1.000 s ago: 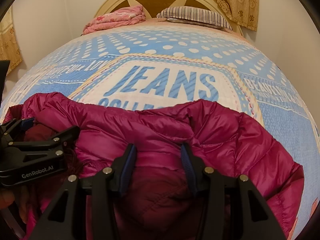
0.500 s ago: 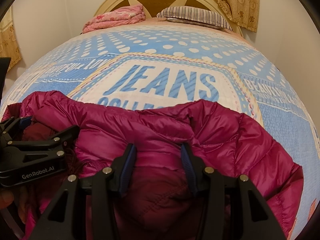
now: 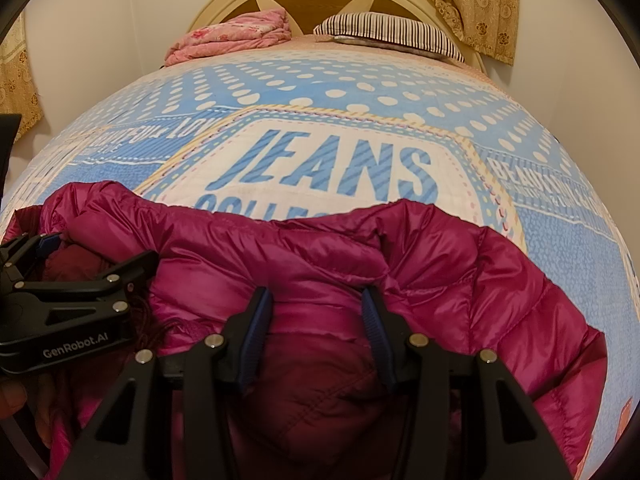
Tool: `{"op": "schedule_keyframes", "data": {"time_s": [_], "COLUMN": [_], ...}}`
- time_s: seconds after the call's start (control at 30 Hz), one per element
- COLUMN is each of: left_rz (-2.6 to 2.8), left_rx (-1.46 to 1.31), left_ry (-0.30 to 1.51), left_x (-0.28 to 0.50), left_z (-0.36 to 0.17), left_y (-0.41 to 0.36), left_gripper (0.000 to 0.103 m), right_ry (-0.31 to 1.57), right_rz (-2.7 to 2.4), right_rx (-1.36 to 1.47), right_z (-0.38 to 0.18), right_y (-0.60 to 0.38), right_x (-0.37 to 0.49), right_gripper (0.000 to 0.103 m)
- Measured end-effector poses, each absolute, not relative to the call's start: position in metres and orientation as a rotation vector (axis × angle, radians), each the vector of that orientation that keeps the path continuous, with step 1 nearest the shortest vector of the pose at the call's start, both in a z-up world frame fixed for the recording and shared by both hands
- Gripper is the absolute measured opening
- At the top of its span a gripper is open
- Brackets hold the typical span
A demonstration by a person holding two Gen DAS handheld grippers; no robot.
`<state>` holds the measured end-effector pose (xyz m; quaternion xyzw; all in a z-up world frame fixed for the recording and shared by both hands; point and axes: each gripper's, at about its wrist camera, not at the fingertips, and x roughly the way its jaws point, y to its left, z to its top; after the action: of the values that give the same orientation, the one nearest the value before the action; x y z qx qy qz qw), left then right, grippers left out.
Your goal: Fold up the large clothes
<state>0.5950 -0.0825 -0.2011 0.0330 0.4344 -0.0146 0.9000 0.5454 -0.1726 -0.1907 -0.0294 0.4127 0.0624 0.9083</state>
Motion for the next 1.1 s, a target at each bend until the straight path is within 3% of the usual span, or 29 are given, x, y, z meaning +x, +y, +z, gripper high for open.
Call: {"op": "schedule_keyframes", "data": {"time_s": [0.23,0.37,0.43,0.53,0.8,1.1], "left_rz": [-0.038,-0.051,-0.067,-0.066,-0.012,-0.002], "left_rx": [0.059,0.034,0.019,0.02,0.115,0.036], "left_ry": [0.92,0.862,0.833,0.822,0.84,0.869], "left_x": [0.599,0.573,0.545,0.494,0.326,0.216], "left_z": [-0.197,-0.157,-0.138,-0.125,-0.149,-0.175], "left_y": [-0.08,-0.062,-0.044,-0.013,0.05,0.086], "left_gripper": [0.096,0.096,0.096,0.096,0.096,0.096], "right_ry": [0.858,0.857,0.799,0.769,0.9,0.882], "right_rz": [0.131,0.173,0.134,0.142,0.127,0.05], "right_rx": [-0.072,-0.08,-0.099,-0.066,0.019,0.099], "right_z": [-0.19,-0.173,-0.152,-0.131,-0.16,-0.168], "right_y": [-0.172,-0.18,-0.19,-0.213,-0.268,-0.29], "right_x": [0.546,0.54,0.516,0.468,0.311,0.188], "right_gripper": [0.052,0.058,0.078,0.091,0.091,0.091]}}
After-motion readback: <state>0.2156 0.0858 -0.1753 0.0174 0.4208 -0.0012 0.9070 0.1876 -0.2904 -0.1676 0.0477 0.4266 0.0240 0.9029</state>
